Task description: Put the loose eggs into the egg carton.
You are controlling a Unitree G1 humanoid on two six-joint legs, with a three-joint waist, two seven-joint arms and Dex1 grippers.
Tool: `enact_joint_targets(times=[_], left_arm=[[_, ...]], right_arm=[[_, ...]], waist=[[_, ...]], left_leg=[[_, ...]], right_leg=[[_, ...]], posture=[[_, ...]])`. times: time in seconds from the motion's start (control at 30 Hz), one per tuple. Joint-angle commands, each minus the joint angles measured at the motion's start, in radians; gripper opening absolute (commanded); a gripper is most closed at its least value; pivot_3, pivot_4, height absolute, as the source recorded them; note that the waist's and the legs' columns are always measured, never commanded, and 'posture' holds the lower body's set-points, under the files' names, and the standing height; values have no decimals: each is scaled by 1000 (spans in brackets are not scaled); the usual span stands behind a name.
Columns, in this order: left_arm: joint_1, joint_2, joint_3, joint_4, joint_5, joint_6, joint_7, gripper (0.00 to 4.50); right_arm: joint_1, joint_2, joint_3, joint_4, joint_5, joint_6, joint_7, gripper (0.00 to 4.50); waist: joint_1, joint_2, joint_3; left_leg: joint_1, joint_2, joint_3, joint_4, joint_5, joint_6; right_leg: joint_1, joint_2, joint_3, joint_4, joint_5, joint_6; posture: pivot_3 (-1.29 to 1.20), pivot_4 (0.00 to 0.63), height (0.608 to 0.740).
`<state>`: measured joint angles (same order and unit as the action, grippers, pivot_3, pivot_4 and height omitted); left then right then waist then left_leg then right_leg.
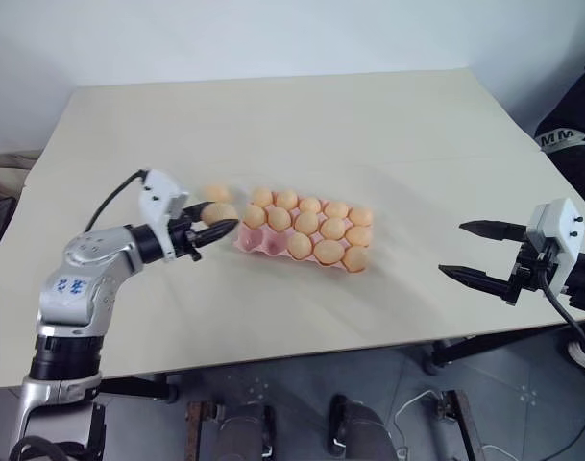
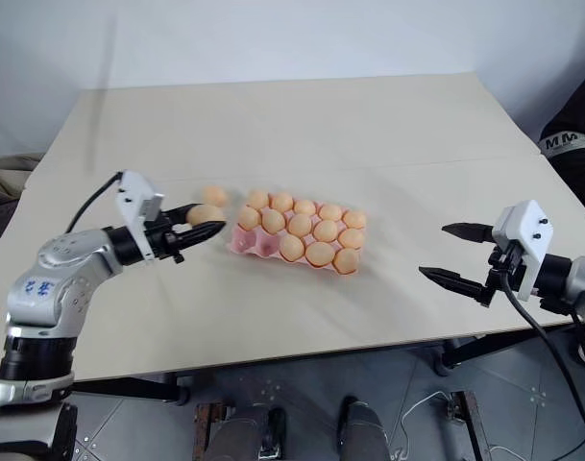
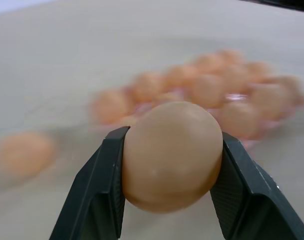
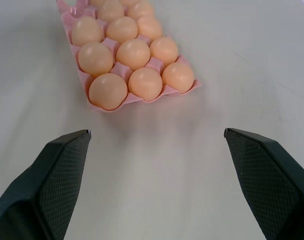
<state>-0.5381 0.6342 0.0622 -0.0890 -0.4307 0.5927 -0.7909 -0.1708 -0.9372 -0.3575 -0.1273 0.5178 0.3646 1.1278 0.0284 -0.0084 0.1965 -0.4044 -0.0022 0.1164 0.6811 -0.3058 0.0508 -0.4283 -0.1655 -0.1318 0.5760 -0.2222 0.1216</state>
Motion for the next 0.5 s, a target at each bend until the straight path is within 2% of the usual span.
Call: enact_joint_targets(times=[0.03, 0.23, 0.5], left_arm=[[-56, -15, -46, 16, -8, 6, -49, 1928], [-129, -82, -147, 177, 65, -70, -99, 1928], [-152, -123, -174, 258, 123, -118, -99, 1928]], right_arm=[[12, 6, -30, -43, 17, -22, -8, 4500], [91, 24, -92, -105, 36, -23, -44, 4500], [188, 36, -152, -161, 46, -19, -78, 4500]], waist=[[-2, 0, 0], [-3, 0, 0], [-2, 0, 0]], left_leg=[[0, 0, 0, 0, 0, 0], [0, 0, 2, 0, 3, 6], [0, 0, 2, 0, 0, 2]], right_leg=[[0, 0, 0, 2, 0, 0], [0, 2, 1, 3, 0, 0], [0, 1, 1, 3, 0, 0]], posture=[[0, 150, 740], [0, 150, 740], [0, 150, 740]])
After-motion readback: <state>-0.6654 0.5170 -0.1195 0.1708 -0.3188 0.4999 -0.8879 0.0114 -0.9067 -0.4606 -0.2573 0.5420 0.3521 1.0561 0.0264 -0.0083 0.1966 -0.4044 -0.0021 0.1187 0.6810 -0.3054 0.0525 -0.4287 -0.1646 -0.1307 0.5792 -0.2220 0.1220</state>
